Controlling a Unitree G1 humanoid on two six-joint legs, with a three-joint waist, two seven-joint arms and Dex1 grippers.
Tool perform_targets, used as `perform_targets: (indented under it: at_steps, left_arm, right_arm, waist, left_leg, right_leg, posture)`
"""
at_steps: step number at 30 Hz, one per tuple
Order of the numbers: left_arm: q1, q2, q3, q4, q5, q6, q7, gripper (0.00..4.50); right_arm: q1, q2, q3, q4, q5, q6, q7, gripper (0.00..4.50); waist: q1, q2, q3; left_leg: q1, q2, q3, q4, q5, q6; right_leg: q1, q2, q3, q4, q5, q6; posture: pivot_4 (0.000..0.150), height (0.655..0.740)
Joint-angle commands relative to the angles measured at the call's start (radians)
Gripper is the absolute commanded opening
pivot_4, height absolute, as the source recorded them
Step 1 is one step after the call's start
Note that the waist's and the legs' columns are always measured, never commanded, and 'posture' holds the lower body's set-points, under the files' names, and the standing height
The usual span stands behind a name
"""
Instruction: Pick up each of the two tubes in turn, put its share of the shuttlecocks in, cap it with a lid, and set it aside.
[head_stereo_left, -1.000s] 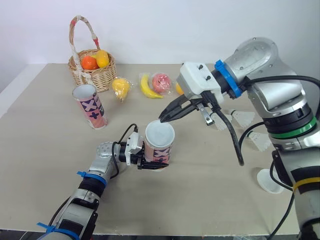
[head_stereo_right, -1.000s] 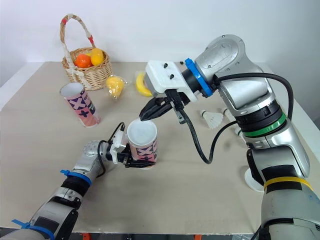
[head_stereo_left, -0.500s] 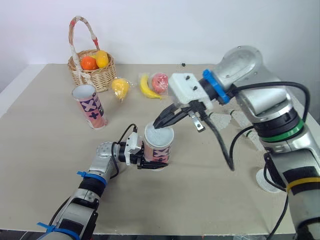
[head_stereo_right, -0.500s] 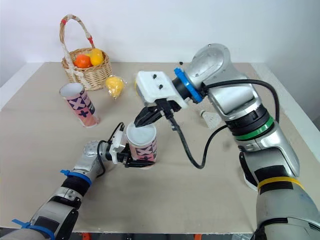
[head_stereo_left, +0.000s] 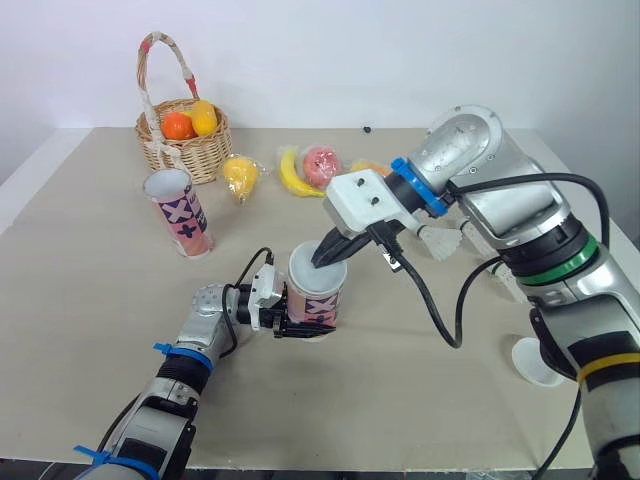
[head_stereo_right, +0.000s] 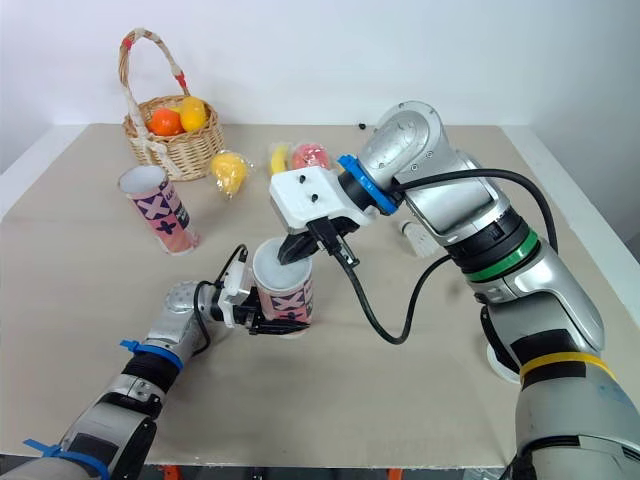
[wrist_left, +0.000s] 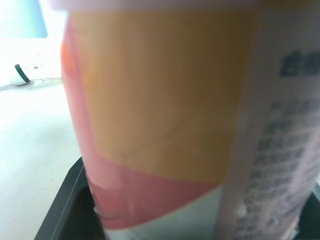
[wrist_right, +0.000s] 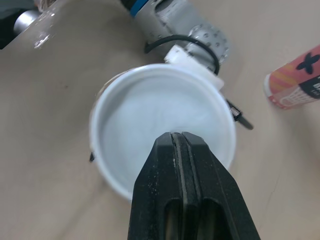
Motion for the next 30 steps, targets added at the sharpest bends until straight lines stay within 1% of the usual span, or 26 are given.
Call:
perform_targets:
  at_steps: [1, 9, 17, 22, 25, 30]
  left_arm:
    - [0.015, 0.006, 0.001, 0.011, 0.021, 0.009, 0.017, 2.9]
    - [0.015, 0.006, 0.003, 0.011, 0.021, 0.008, 0.023, 2.9]
    - [0.015, 0.0, 0.005, 0.007, 0.02, 0.01, 0.028, 2.9]
    - [0.022, -0.002, 0.007, -0.002, 0.019, 0.01, 0.034, 2.9]
    - [0.029, -0.004, 0.01, -0.009, 0.021, 0.012, 0.034, 2.9]
    - [0.036, -0.004, 0.011, -0.015, 0.025, 0.011, 0.033, 2.9]
  right_arm:
    - [0.001, -0.01, 0.038, -0.02, -0.018, -0.036, 0.041, 0.15]
    - [0.019, -0.053, 0.144, -0.047, -0.017, -0.083, 0.041, 0.15]
    - [0.004, -0.051, 0.231, -0.02, -0.028, -0.127, 0.041, 0.15]
    - [-0.009, 0.005, 0.215, 0.04, -0.041, -0.127, 0.041, 0.15]
    - [-0.05, 0.041, 0.176, 0.105, -0.036, -0.126, 0.041, 0.15]
    - [-0.088, 0.052, 0.164, 0.141, -0.011, -0.131, 0.041, 0.15]
  waist:
    - [0.0, 0.0, 0.0]
    - [0.0, 0.0, -0.001]
    - [0.0, 0.001, -0.003]
    - [-0.001, 0.001, -0.006]
    - [-0.001, 0.001, -0.006]
    - [-0.002, 0.001, -0.006]
  left_leg:
    - [0.0, 0.0, 0.0, 0.0, 0.0, 0.0]
    - [0.002, 0.0, 0.0, 0.0, 0.0, 0.0]
    - [0.003, 0.001, 0.0, 0.0, 0.0, 0.0]
    - [0.004, 0.001, 0.001, -0.001, 0.0, 0.0]
    - [0.007, 0.002, 0.001, -0.002, 0.0, 0.0]
    - [0.008, 0.004, 0.002, -0.002, 0.0, 0.0]
  right_leg:
    - [0.0, 0.0, 0.0, 0.0, 0.0, 0.0]
    - [0.001, 0.001, 0.0, 0.0, 0.0, -0.001]
    - [0.002, 0.001, 0.001, 0.0, -0.002, -0.004]
    - [0.003, 0.001, 0.001, 0.0, -0.002, -0.005]
    - [0.003, 0.002, 0.001, 0.0, -0.002, -0.006]
    - [0.003, 0.005, 0.001, 0.0, 0.0, -0.009]
  posture:
    - [0.15, 0.7298]
    - [0.15, 0.7298]
    - [0.15, 0.7298]
    - [0.15, 0.7298]
    - [0.15, 0.7298]
    - [0.15, 0.7298]
